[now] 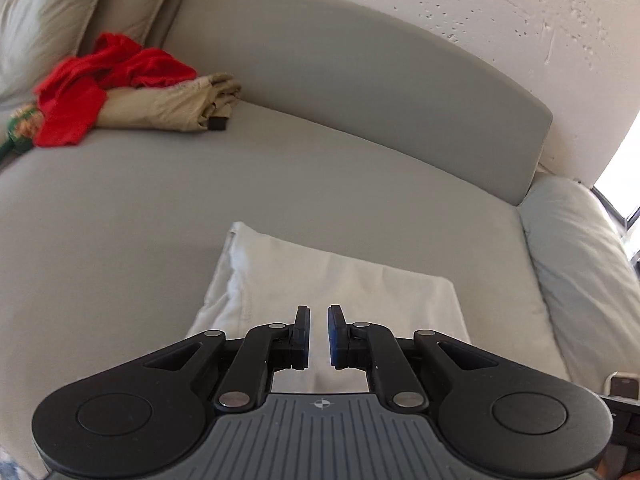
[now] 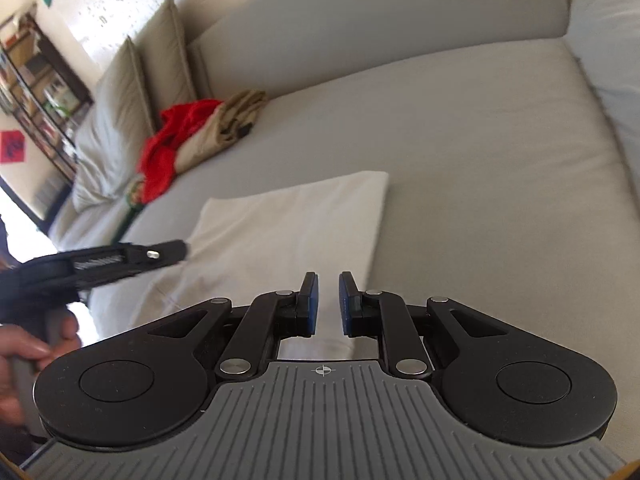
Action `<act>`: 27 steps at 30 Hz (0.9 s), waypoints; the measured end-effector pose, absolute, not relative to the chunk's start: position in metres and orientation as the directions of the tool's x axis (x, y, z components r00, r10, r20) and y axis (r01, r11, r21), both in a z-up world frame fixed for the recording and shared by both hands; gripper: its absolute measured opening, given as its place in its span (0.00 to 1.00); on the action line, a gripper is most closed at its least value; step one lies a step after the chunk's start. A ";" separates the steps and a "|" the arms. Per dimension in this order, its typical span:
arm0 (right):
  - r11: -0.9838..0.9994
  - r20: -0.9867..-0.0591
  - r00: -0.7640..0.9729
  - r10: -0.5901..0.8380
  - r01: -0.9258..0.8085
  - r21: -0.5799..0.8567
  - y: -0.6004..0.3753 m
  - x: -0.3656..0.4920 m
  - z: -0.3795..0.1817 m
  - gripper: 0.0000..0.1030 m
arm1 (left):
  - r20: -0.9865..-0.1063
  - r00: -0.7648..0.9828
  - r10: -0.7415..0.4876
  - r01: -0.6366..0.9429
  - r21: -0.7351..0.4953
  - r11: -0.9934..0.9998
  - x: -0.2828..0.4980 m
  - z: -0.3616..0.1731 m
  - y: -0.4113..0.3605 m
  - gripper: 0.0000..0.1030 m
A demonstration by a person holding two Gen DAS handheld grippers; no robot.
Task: Fold clothes
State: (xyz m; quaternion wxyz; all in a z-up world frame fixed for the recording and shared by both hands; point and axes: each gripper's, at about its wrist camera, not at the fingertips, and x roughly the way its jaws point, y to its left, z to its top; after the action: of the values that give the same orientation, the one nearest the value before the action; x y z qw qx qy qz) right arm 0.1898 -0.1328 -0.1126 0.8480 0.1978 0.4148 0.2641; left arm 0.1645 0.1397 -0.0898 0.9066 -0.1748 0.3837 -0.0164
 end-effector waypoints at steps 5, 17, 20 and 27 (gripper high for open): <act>0.678 -0.576 0.394 0.716 -0.196 0.708 -0.116 0.247 -0.144 0.17 | -0.715 0.644 -0.271 -0.120 -0.445 0.888 0.210 -0.115 0.152 0.06; 0.700 -0.586 0.590 0.555 0.049 0.712 -0.140 0.319 -0.185 0.00 | -0.675 0.733 -0.085 -0.446 -0.571 0.689 0.227 -0.145 0.230 0.08; 0.738 -0.609 0.626 0.487 0.079 0.670 -0.158 0.306 -0.172 0.10 | -0.697 0.716 -0.046 -0.493 -0.551 0.673 0.203 -0.125 0.237 0.12; 0.840 -0.656 0.582 0.481 -0.090 0.536 -0.152 0.237 -0.111 0.12 | -0.695 0.695 -0.183 -0.265 -0.485 0.833 0.124 -0.077 0.187 0.25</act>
State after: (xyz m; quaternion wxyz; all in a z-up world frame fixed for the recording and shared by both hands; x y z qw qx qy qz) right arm 0.2372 -0.1523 -0.1112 0.8594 0.2293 0.4259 0.1661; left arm 0.1245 0.1866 -0.0775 0.8746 -0.2877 0.3895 0.0237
